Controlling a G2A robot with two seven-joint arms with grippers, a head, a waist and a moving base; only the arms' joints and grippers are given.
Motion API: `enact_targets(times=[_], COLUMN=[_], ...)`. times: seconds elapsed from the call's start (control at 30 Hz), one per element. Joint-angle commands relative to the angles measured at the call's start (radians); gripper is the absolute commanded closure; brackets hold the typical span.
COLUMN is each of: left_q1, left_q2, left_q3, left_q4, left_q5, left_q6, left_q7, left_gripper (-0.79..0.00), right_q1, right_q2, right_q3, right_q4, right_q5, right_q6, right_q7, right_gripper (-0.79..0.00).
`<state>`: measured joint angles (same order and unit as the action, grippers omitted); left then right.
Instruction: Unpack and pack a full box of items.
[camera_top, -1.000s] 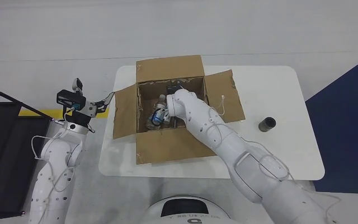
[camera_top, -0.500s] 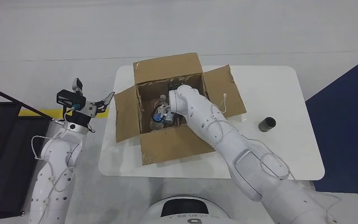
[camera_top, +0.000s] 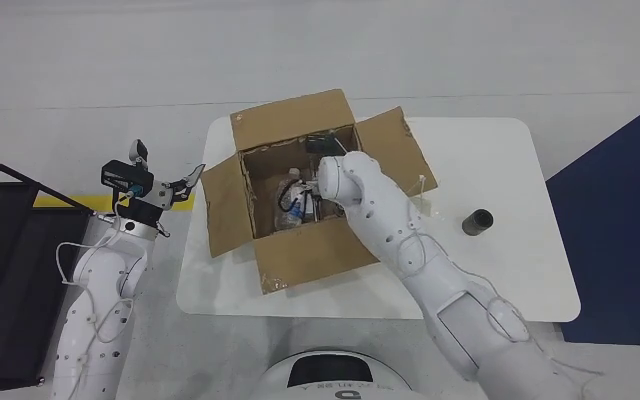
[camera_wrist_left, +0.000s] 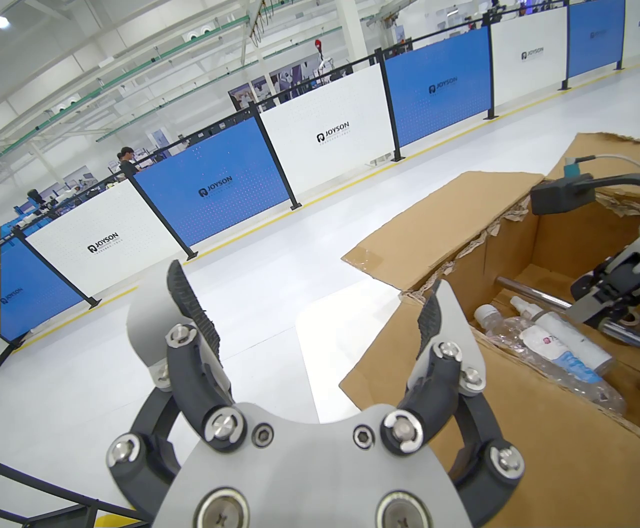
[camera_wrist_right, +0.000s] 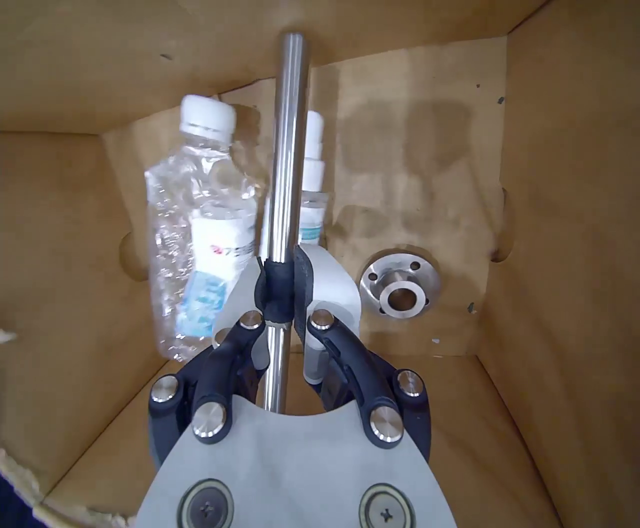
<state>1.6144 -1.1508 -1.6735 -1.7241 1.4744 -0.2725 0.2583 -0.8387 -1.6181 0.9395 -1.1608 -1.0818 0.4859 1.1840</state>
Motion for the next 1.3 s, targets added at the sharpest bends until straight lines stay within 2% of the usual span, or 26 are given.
enact_targets(times=[0.0, 0.17, 0.4, 0.77, 1.03, 1.27], left_q1=[0.000, 0.000, 0.000, 0.000, 0.000, 0.000], left_q2=[0.000, 0.000, 0.000, 0.000, 0.000, 0.000], left_q3=[0.000, 0.000, 0.000, 0.000, 0.000, 0.000], left_q4=[0.000, 0.000, 0.000, 0.000, 0.000, 0.000], left_q5=[0.000, 0.000, 0.000, 0.000, 0.000, 0.000], left_q6=[0.000, 0.000, 0.000, 0.000, 0.000, 0.000], left_q7=[0.000, 0.000, 0.000, 0.000, 0.000, 0.000], left_gripper=[-0.785, -0.785, -0.785, -0.785, -0.785, -0.785], right_q1=[-0.033, -0.111, -0.234, -0.363, -0.456, -0.658], right_q2=[0.013, 0.038, 0.062, 0.082, 0.104, 0.131], right_q3=[0.032, 0.099, 0.212, 0.408, 0.556, 0.769], right_q4=[-0.061, -0.224, -0.432, -0.554, -0.629, -0.817], right_q5=[-0.014, -0.024, 0.050, 0.414, 0.652, 0.755], right_q6=[-0.017, -0.055, -0.134, -0.281, -0.421, -0.496], right_q7=[0.019, 0.024, -0.065, -0.191, -0.221, -0.290], right_gripper=[0.000, 0.000, 0.000, 0.000, 0.000, 0.000])
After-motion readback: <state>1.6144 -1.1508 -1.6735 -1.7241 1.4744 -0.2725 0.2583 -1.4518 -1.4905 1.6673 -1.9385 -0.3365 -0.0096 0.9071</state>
